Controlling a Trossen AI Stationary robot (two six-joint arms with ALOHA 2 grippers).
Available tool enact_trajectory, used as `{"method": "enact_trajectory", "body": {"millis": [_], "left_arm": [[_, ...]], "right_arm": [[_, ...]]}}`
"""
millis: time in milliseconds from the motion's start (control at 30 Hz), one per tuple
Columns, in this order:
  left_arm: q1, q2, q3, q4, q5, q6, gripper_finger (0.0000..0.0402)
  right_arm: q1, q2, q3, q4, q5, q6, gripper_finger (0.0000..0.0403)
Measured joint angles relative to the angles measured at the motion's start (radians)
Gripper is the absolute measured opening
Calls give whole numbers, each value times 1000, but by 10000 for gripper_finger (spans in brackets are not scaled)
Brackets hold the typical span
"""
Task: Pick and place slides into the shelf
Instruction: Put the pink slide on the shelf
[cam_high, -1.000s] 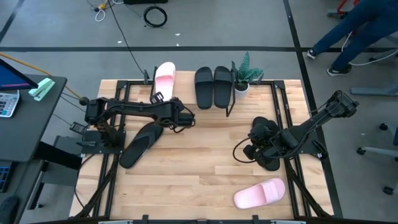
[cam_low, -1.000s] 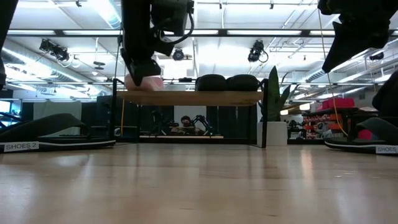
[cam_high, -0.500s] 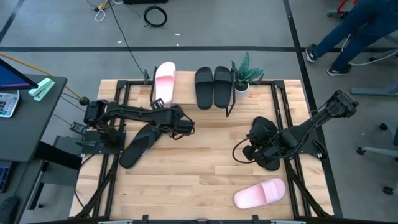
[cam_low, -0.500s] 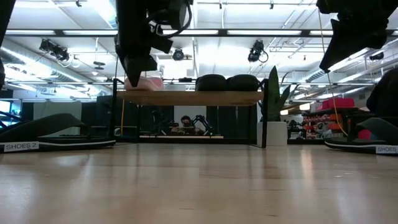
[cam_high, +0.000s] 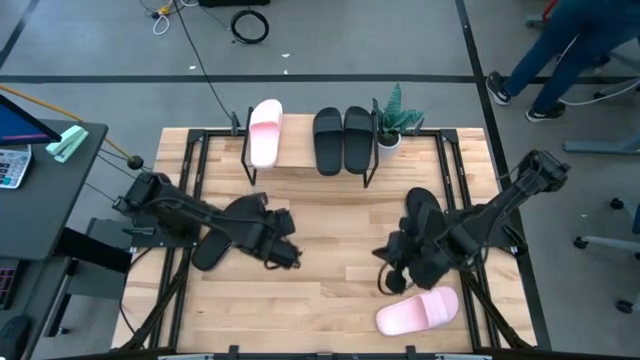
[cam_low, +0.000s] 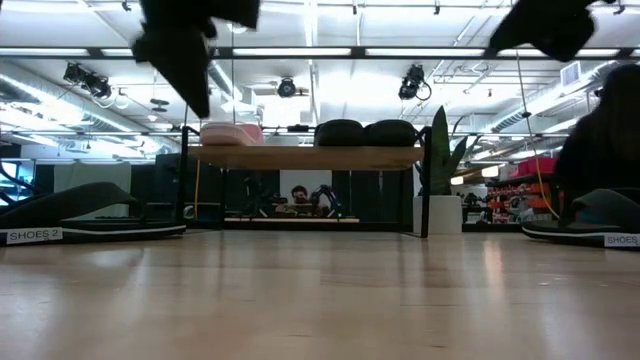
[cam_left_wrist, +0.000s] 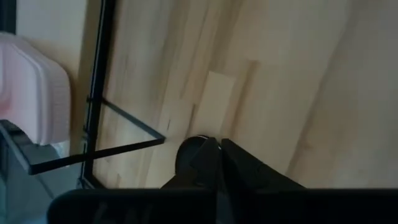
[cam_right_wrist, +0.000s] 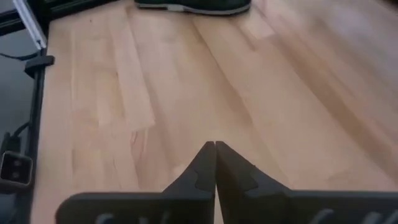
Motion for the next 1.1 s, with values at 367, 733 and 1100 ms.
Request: {"method": "enact_trajectory", "body": {"millis": [367,733,1100], "left_arm": [[-142,-252,0,-11,-229,-116,14],[-193,-340,0,-75,-255,-130,7],[-193,-340,0,-78,-255,-135,19]], "right_arm": [[67,205,306,-546,16,376,7],[79,493,529,-633,-195,337,7],[74,530,527,-597,-499,196,9]]}}
